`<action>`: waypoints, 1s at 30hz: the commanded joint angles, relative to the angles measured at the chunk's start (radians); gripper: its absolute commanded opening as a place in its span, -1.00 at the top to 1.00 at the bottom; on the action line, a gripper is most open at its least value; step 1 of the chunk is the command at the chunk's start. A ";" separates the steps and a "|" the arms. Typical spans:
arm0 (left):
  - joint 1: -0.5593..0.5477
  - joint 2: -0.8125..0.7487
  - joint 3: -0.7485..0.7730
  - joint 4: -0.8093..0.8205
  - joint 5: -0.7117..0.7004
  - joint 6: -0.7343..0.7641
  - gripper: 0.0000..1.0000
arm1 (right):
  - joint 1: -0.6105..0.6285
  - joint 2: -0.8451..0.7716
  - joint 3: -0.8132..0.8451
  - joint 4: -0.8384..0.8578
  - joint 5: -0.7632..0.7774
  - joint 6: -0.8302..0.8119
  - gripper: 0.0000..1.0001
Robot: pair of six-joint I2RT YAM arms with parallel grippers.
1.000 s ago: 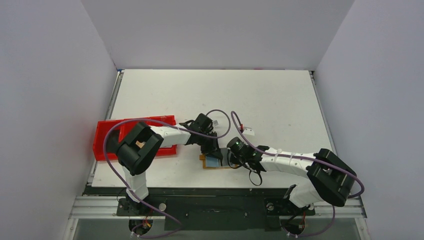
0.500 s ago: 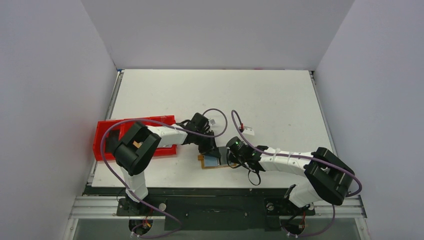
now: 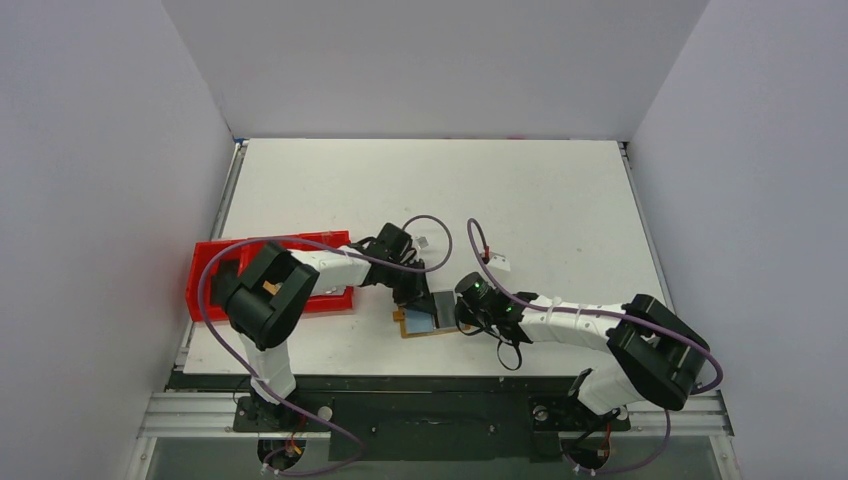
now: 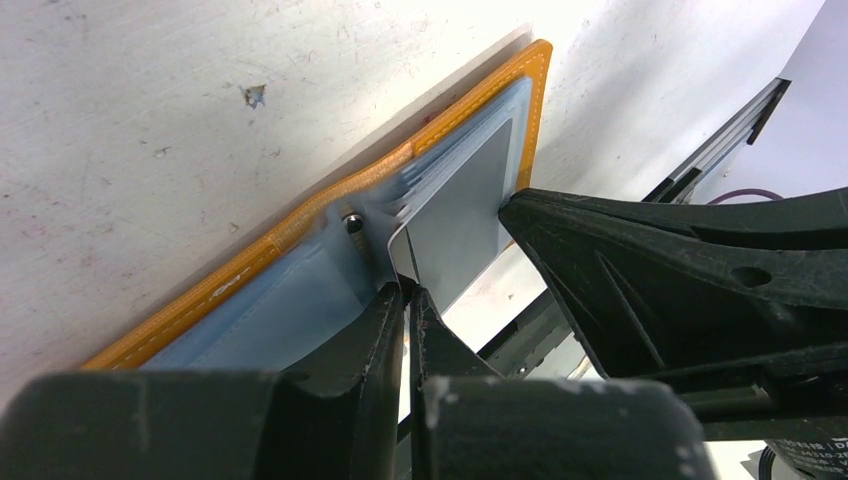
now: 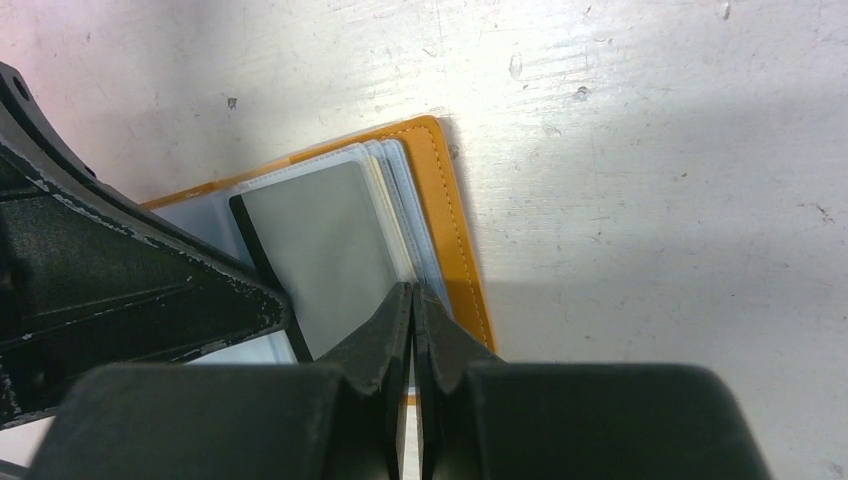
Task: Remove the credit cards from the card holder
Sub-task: Remove the credit card from the card holder.
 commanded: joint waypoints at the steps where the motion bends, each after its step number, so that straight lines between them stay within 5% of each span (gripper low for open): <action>1: 0.016 -0.042 -0.005 -0.058 0.008 0.068 1.00 | -0.011 0.070 -0.062 -0.131 -0.022 -0.006 1.00; 26: 0.054 -0.029 -0.004 -0.155 -0.088 0.111 1.00 | -0.008 0.029 -0.019 -0.135 -0.034 -0.055 0.98; 30: 0.054 -0.024 -0.009 -0.144 -0.078 0.113 1.00 | -0.004 -0.003 -0.015 -0.120 -0.047 -0.060 0.78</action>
